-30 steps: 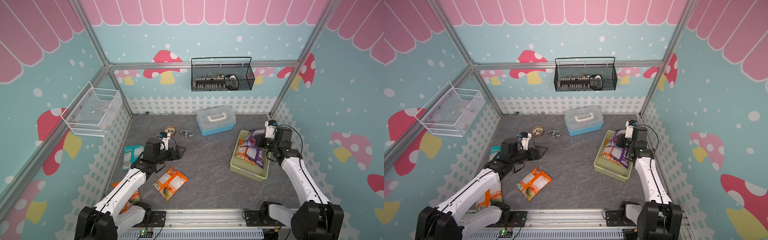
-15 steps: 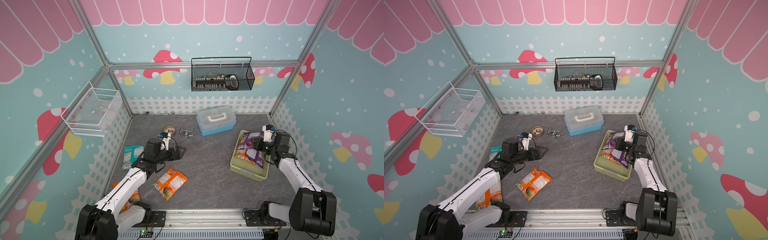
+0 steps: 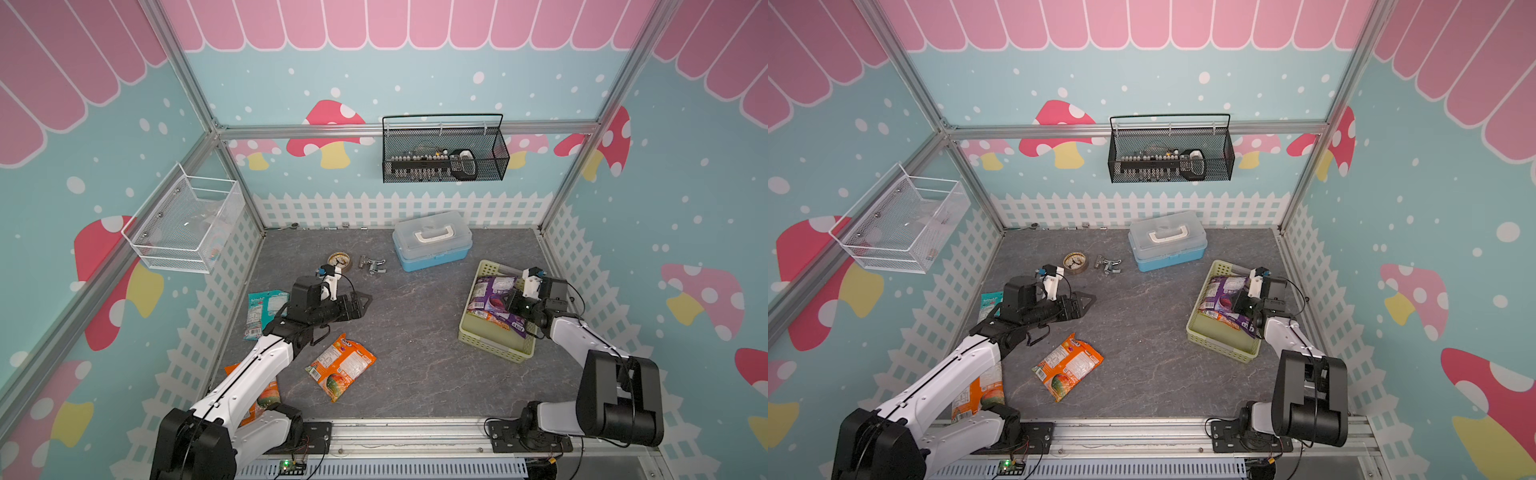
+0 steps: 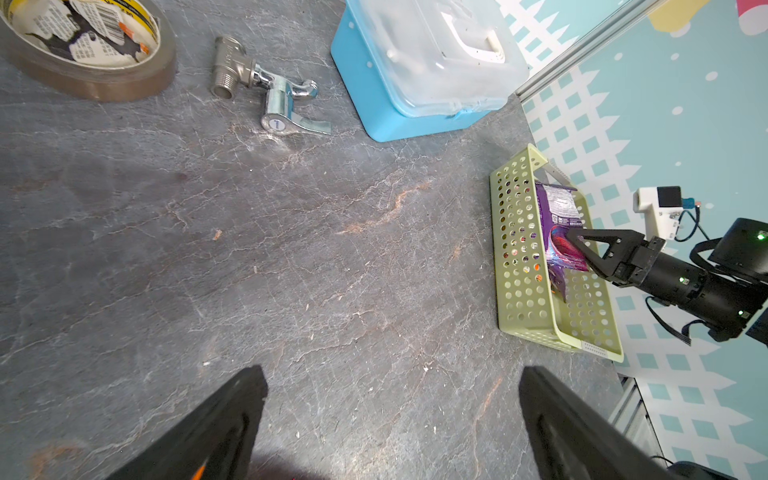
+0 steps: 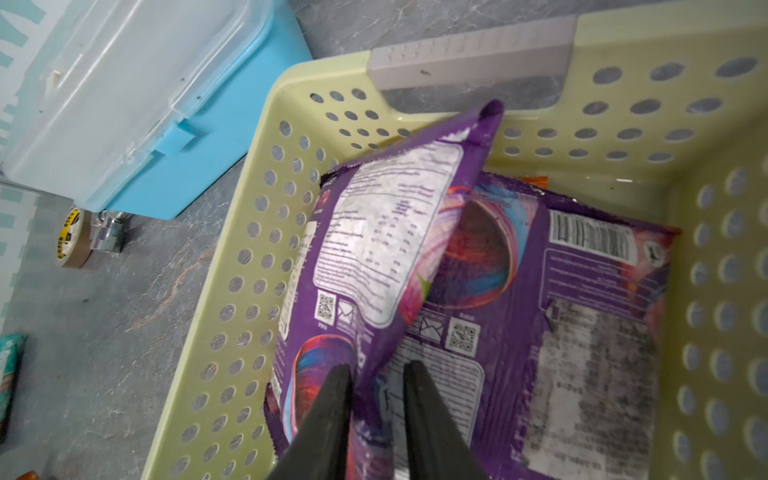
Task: Put the candies in the basket
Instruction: Place the candy in the basket.
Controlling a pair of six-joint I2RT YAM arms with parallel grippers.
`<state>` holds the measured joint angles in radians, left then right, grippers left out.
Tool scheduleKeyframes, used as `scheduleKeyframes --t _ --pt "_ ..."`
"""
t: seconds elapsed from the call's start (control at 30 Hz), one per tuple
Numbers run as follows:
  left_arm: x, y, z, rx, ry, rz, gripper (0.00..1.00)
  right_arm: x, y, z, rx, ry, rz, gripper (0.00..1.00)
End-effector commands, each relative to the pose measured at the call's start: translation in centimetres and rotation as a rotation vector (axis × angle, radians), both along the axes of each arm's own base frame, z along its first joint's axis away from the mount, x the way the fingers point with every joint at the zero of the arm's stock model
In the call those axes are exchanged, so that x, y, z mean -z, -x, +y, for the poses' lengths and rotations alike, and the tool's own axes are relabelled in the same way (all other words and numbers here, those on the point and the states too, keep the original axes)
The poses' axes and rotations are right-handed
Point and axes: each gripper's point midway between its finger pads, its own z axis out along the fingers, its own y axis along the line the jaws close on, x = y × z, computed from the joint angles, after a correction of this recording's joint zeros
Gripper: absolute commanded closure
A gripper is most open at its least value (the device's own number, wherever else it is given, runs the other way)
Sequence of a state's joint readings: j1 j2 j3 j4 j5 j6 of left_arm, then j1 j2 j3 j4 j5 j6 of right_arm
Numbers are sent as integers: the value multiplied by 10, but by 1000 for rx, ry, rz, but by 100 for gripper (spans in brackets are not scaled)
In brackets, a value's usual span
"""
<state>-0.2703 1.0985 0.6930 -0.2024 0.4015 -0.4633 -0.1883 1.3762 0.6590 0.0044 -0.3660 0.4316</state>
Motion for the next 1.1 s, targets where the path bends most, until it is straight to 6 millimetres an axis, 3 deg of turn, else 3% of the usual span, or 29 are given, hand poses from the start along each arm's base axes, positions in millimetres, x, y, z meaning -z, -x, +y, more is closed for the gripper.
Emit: scheduleKeyframes --t 0.0,0.17,0.37,0.63,0.77,0.83,1.07 --pt "-6 -2 -1 12 2 -7 1 19 9 -11 59 35 67 67" --pt "-5 -2 1 -2 2 -4 1 16 12 -23 119 76 79 65" --pt "-1 -4 4 -30 -2 9 1 1 13 -24 126 84 57 56" --pt "26 -2 28 -199 -35 117 1 -60 15 -7 70 47 -60 48" --pt "39 2 43 -318 -26 201 1 -89 19 23 -15 8 -124 47" --pt "52 6 60 -458 -24 269 1 -99 22 44 -63 -12 -142 47" --pt "82 29 81 -632 -21 408 1 -111 41 152 -319 -102 -139 48"
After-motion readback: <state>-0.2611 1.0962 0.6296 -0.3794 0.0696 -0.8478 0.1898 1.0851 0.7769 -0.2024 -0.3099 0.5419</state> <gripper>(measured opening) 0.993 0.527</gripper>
